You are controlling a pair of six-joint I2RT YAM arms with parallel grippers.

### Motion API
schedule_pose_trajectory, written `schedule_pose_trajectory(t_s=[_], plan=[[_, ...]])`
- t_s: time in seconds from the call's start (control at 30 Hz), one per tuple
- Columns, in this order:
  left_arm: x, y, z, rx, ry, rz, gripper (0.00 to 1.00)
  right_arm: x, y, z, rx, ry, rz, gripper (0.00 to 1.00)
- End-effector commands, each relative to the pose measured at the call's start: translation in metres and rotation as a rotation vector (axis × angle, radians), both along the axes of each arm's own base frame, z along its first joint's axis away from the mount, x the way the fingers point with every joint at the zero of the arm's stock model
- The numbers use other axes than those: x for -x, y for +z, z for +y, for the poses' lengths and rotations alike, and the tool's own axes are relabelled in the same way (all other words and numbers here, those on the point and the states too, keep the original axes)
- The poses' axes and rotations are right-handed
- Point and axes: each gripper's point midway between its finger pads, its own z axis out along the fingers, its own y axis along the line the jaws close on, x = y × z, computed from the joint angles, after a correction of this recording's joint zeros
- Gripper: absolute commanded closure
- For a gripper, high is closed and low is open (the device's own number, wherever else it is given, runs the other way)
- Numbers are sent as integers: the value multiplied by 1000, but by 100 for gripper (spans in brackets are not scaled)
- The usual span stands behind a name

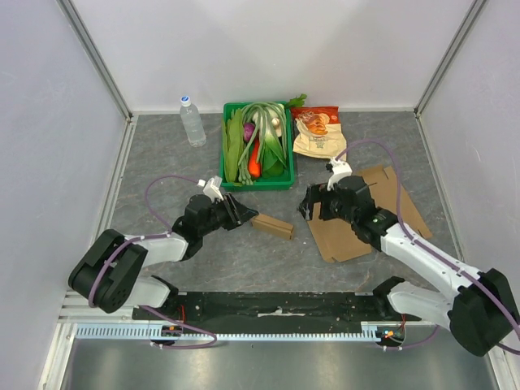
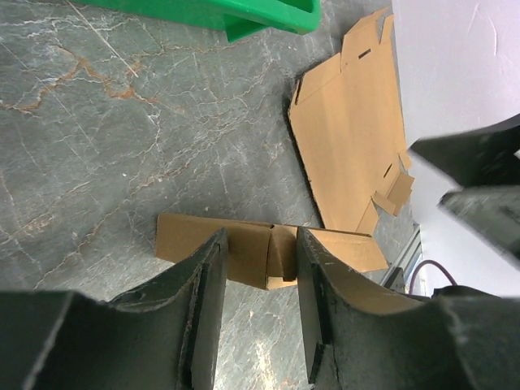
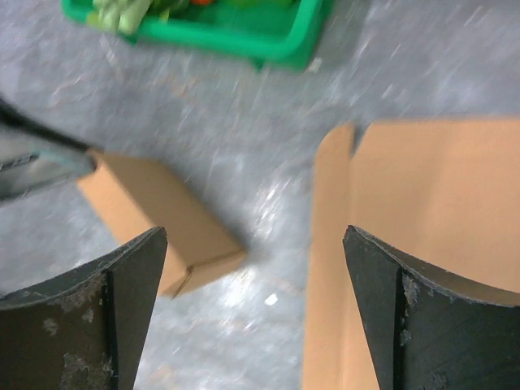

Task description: Fold the paper box

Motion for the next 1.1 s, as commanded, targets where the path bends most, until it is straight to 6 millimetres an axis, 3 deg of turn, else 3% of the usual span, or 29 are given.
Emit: schedule_pose_trajectory(t_s=[0.0, 0.1, 0.17, 0.33, 0.67, 0.83, 1.07], plan=[[11, -34, 14, -126, 9, 84, 55, 44, -25, 30, -354, 74, 317, 5], [12, -35, 15, -133, 10, 88, 55, 46, -19, 38, -575, 103, 364, 11], [11, -34, 15, -131, 9, 86, 55, 50, -32, 41, -576, 113, 416, 12], [11, -32, 14, -136, 8, 82, 54, 54, -35, 51, -652, 146, 442, 16], [9, -32, 17, -156, 17, 80, 54, 55, -28, 58, -688, 147, 440, 17], [9, -33, 17, -163, 17, 83, 54, 69, -45, 70, -675, 169, 507, 20], [10, -35, 17, -170, 14, 83, 54, 68, -64, 65, -652, 120, 525, 29]])
